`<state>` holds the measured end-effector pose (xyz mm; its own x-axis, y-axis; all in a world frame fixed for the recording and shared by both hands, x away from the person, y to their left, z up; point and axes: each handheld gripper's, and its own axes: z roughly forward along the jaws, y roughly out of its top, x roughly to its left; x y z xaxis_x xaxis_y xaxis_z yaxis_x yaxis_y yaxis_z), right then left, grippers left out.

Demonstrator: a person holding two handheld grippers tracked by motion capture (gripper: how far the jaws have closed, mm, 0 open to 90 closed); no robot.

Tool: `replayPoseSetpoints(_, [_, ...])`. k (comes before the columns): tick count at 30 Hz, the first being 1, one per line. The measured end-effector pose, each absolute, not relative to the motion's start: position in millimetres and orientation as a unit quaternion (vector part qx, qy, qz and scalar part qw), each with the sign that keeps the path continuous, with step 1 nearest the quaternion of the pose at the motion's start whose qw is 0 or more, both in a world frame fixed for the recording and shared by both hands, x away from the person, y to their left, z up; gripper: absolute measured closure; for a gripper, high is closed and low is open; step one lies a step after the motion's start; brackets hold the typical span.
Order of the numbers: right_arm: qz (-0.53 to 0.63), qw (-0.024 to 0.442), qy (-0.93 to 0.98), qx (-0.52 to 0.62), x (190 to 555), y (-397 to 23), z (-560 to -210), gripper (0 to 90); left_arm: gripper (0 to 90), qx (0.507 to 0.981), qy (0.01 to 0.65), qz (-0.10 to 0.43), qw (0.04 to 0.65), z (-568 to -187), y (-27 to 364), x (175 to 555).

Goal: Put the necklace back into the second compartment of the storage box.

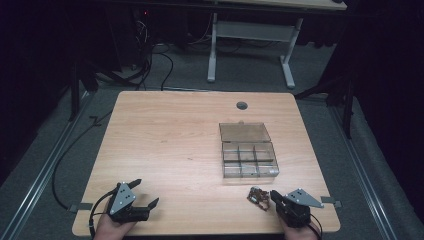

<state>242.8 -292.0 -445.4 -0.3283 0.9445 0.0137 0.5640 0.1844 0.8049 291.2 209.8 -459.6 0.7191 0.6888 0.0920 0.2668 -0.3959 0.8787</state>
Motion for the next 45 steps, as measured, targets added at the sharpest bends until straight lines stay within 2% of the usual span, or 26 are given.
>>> replayPoseSetpoints(11, [0.366, 0.250, 0.719, 0.536, 246, -297, -451, 86.4, 12.5, 0.804, 0.294, 0.225, 0.466, -459, 211, 291])
replayPoseSetpoints(12, [0.365, 0.249, 0.720, 0.535, 246, -296, -451, 85.3, 12.5, 0.804, 0.294, 0.225, 0.466, -459, 211, 291])
replayPoseSetpoints(14, [0.364, 0.228, 0.723, 0.541, 249, -296, -451, 77.6, 12.4, 0.801, 0.295, 0.228, 0.468, -460, 211, 290])
replayPoseSetpoints(17, [0.350, 0.220, 0.732, 0.542, 252, -295, -451, 74.0, 12.4, 0.801, 0.296, 0.227, 0.469, -459, 211, 290])
replayPoseSetpoints(18, [0.335, 0.213, 0.738, 0.546, 255, -295, -449, 69.2, 12.4, 0.801, 0.295, 0.227, 0.468, -459, 211, 290])
replayPoseSetpoints(20, [0.328, 0.204, 0.740, 0.551, 256, -296, -446, 66.0, 12.4, 0.801, 0.296, 0.227, 0.468, -459, 211, 290])
replayPoseSetpoints(32, [0.278, 0.146, 0.762, 0.567, 267, -302, -430, 56.7, 12.4, 0.800, 0.297, 0.229, 0.468, -460, 211, 290])
replayPoseSetpoints(36, [0.256, 0.125, 0.769, 0.572, 271, -301, -424, 50.1, 12.4, 0.801, 0.296, 0.229, 0.467, -459, 211, 290])
replayPoseSetpoints(45, [0.228, 0.090, 0.785, 0.568, 278, -296, -417, 45.1, 12.3, 0.803, 0.293, 0.227, 0.467, -459, 211, 290])
